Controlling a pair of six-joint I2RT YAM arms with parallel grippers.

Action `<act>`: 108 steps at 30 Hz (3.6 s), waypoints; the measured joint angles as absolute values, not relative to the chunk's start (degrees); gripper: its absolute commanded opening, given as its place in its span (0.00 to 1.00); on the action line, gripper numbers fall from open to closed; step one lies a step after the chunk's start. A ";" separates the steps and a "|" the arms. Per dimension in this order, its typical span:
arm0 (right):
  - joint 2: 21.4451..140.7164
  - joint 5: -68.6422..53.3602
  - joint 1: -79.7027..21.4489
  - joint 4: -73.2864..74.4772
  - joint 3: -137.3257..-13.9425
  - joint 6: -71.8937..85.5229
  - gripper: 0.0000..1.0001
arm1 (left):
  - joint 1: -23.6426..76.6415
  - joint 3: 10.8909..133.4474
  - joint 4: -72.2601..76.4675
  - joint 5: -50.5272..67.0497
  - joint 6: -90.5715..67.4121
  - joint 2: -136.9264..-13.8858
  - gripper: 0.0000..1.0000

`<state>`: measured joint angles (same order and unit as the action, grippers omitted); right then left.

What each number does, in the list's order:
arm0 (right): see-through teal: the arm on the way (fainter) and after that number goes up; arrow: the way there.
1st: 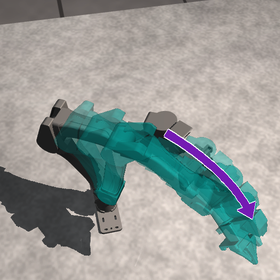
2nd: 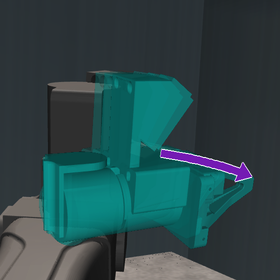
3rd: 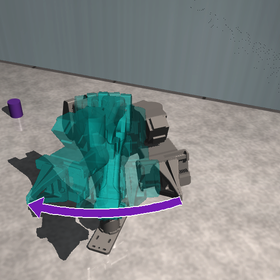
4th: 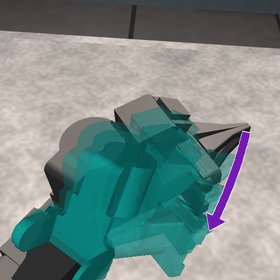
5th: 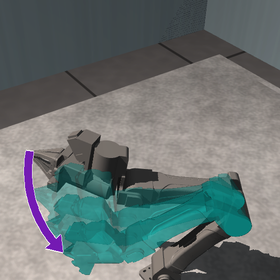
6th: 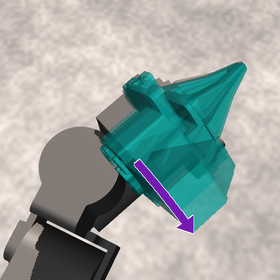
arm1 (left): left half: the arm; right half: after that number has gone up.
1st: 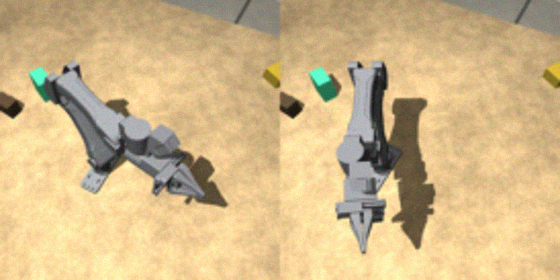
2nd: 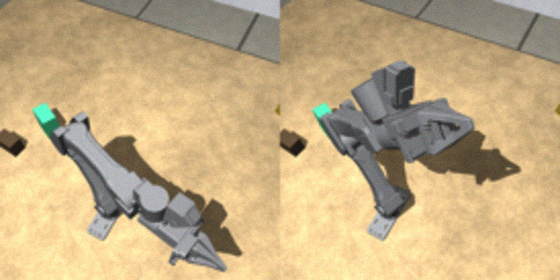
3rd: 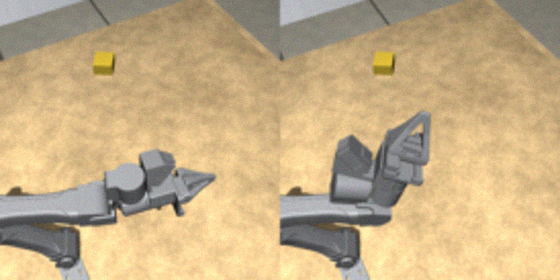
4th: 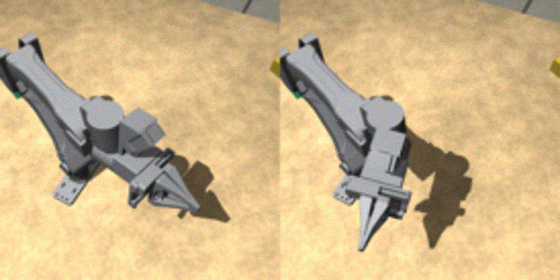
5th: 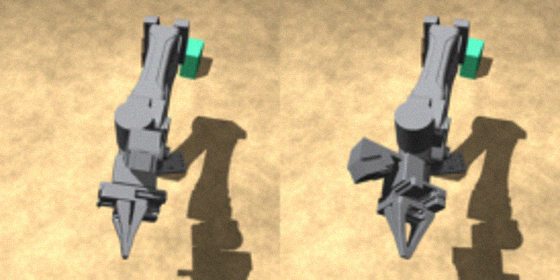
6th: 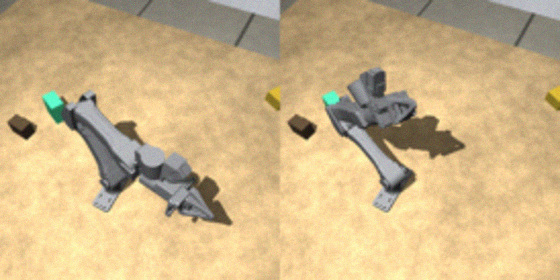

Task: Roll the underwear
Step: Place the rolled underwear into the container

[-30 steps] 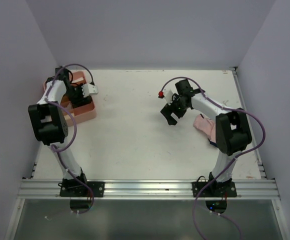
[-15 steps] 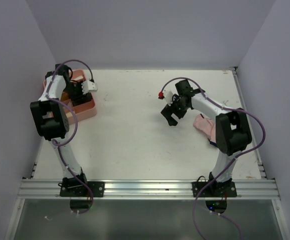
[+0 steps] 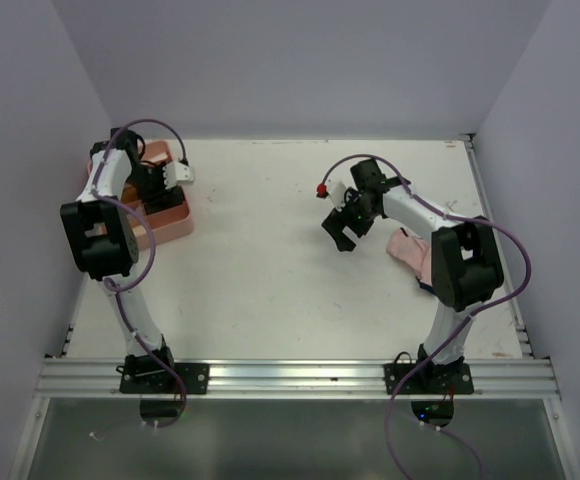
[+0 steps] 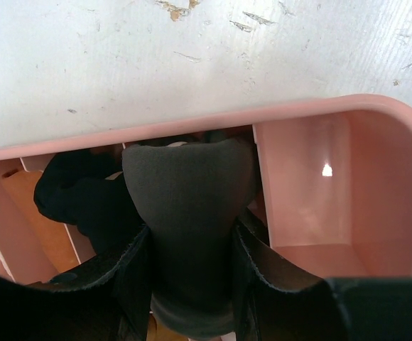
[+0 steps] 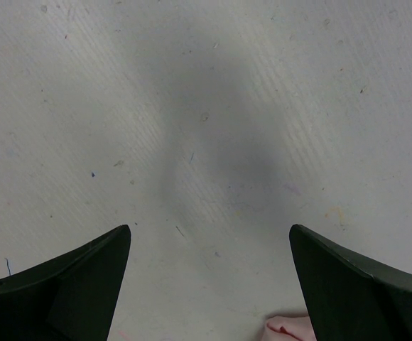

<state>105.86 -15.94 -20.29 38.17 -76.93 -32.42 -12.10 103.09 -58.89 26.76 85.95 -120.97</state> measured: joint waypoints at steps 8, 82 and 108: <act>105.86 -15.94 -20.29 38.17 -77.03 -32.47 0.99 | -11.92 104.47 -59.96 26.74 84.90 -121.93 0.00; 105.69 -15.99 -20.27 38.17 -75.50 -32.62 0.99 | -14.98 106.10 -65.30 27.77 82.06 -114.98 0.56; 105.69 -15.99 -20.18 39.24 -75.50 -32.62 0.99 | -15.38 96.16 -54.94 25.43 78.54 -118.08 0.42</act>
<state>105.69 -15.99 -20.18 39.24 -75.50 -32.62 -15.38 96.16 -54.94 25.43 78.54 -118.08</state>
